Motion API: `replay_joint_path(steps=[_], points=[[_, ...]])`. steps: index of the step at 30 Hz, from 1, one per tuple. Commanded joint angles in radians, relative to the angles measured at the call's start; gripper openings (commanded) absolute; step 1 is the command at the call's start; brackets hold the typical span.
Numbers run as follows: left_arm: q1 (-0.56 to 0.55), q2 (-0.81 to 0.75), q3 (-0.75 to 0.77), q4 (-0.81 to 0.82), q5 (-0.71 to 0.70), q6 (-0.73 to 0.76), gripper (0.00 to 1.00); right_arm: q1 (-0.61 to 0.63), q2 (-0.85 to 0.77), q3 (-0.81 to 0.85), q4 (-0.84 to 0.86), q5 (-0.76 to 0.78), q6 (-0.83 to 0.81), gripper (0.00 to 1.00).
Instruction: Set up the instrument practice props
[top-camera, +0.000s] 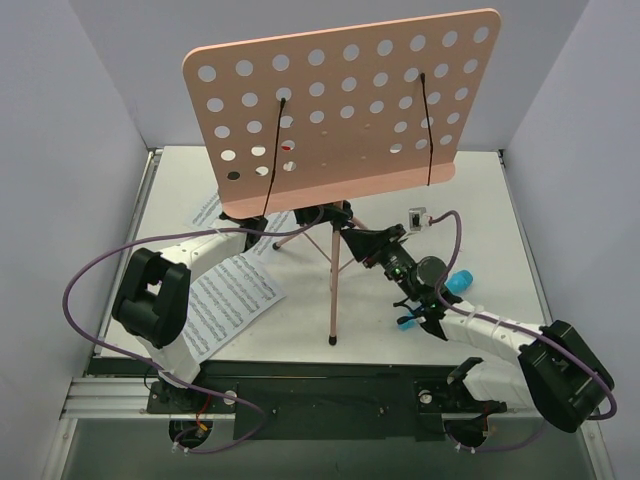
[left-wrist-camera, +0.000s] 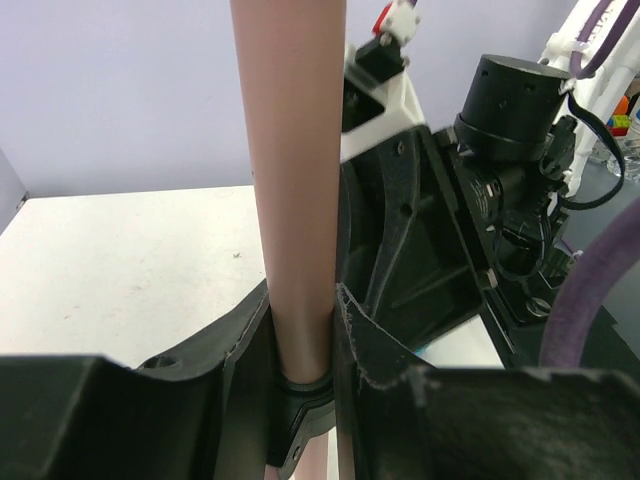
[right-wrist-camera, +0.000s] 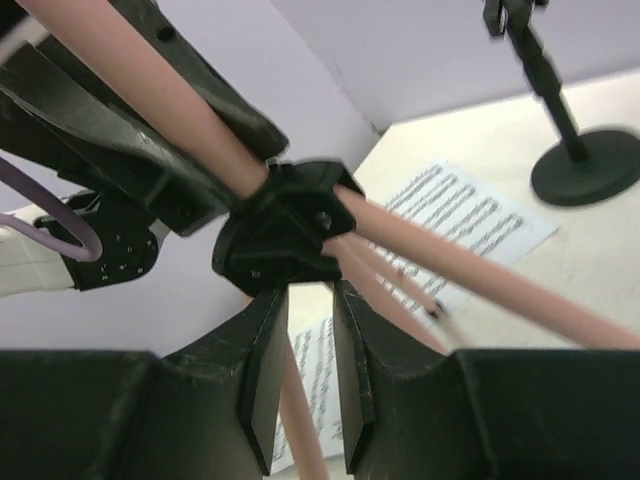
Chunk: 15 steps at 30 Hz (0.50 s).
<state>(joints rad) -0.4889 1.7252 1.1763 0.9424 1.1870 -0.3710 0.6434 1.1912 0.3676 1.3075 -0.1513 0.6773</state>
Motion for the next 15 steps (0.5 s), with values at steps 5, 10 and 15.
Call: replay_joint_path(steps=[5, 10, 15], points=[[-0.030, 0.042, -0.041, -0.088, 0.045, 0.004, 0.00, 0.121, -0.106, 0.073, -0.172, -0.011, 0.110, 0.00], [-0.028, 0.037, -0.041, -0.085, 0.043, 0.001, 0.00, 0.130, -0.264, 0.139, -0.544, -0.076, -0.141, 0.17], [-0.028, 0.037, -0.044, -0.085, 0.043, 0.000, 0.00, 0.130, -0.456, 0.185, -0.832, -0.053, -0.570, 0.39]])
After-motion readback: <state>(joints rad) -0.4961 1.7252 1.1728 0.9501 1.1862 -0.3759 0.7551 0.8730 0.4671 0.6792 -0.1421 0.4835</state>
